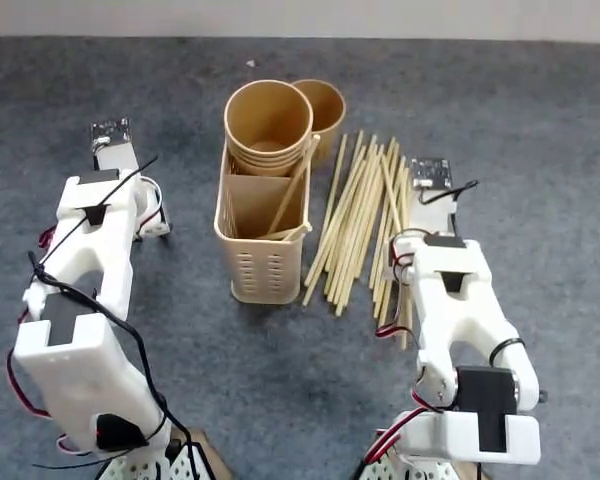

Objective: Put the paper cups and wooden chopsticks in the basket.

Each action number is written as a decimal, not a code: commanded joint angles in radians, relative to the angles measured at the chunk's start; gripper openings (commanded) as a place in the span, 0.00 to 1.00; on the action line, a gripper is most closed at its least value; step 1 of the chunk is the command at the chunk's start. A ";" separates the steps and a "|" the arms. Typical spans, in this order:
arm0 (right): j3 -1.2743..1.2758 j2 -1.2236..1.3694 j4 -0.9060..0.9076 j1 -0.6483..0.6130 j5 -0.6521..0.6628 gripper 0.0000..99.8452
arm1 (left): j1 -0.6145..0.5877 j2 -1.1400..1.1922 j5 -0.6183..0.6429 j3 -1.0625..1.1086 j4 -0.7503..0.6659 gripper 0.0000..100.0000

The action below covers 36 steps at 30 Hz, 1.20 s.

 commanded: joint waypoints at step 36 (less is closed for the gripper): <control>-0.139 0.133 0.065 0.079 0.074 0.20 | 0.016 -0.012 -0.012 0.002 -0.026 0.16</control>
